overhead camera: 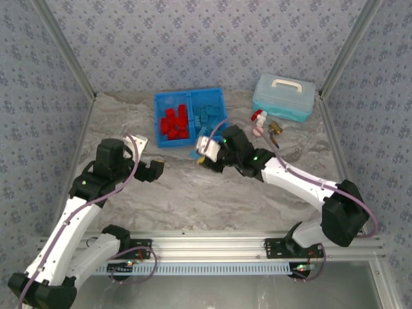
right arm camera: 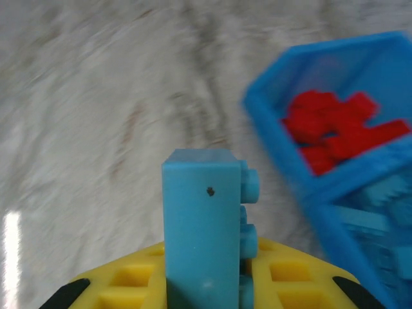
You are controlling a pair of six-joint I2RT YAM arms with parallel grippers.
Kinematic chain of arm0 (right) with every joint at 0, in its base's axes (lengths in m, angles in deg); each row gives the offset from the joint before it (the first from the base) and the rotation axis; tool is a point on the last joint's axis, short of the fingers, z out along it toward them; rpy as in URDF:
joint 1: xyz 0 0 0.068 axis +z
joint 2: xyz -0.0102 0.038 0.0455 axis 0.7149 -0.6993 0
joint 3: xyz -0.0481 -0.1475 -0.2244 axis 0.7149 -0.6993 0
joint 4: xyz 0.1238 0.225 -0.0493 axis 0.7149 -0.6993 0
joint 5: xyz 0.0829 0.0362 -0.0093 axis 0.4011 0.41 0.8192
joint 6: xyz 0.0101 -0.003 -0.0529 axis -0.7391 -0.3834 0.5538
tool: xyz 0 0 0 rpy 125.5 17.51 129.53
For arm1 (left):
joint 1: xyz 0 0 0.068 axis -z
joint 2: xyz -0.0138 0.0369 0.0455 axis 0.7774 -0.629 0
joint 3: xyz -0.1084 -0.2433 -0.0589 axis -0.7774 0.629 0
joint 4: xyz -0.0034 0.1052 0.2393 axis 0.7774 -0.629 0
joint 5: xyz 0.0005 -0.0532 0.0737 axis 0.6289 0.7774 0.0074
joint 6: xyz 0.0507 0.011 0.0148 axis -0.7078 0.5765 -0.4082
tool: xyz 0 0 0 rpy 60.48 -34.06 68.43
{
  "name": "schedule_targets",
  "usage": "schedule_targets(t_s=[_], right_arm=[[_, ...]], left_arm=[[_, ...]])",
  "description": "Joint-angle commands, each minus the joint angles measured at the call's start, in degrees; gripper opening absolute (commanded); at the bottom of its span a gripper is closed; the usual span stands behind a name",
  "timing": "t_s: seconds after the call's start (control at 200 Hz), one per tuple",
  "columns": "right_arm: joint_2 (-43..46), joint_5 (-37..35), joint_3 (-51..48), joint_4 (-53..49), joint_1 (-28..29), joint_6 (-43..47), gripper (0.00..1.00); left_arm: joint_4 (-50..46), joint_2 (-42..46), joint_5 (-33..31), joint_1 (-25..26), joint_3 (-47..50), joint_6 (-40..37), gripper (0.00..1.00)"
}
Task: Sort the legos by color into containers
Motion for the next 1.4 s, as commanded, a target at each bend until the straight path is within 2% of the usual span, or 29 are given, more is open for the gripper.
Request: schedule_targets(t_s=[0.0,0.17,0.32,0.46,0.69,0.844,0.934,1.029,1.054,1.114,1.259,1.394], right_arm=[[-4.20,-3.69,6.18,2.66,-4.70,-15.49,0.13],[-17.78,-10.24,25.88,-12.33,-10.71,-31.12,0.13],[-28.81,-11.88,39.20,-21.69,-12.94,-41.11,0.13],[-37.04,-14.33,49.43,-28.58,-12.80,-46.81,0.12],[-47.91,-21.89,64.66,-42.03,-11.16,-50.31,0.14],[-49.71,-22.15,65.44,-39.73,-10.95,-52.44,0.18],[-50.96,-21.21,67.65,-39.61,-10.96,-52.51,0.28],[-52.48,-19.74,72.06,-41.56,-11.00,-51.97,0.31],[-52.62,-19.72,72.93,-42.07,-10.95,-51.96,0.38],[-52.29,-19.64,74.52,-43.08,-10.86,-51.57,0.40],[-48.83,-20.10,74.84,-44.16,-10.75,-49.85,0.49],[-41.49,-21.17,71.80,-43.91,-10.57,-47.53,0.48]], left_arm=[[2.31,1.53,2.24,-0.03,-0.23,0.86,0.96],[1.98,1.71,2.08,-0.03,-0.06,1.38,0.97],[2.88,1.79,3.13,0.14,0.37,3.17,0.99],[4.84,1.88,4.83,0.19,1.03,4.90,0.99],[5.95,1.71,5.62,0.36,2.25,5.54,0.99],[5.51,2.12,5.44,0.32,3.20,5.53,0.99],[5.74,2.60,5.35,0.32,4.06,6.41,0.99],[6.80,3.17,5.04,0.33,5.20,7.92,0.99],[7.24,3.31,5.02,0.32,5.50,8.42,0.99],[8.52,3.48,4.30,0.27,6.49,9.88,0.99],[11.33,3.51,-2.17,0.34,10.24,14.83,0.99],[14.64,3.88,-9.76,0.41,13.50,18.51,0.99]])
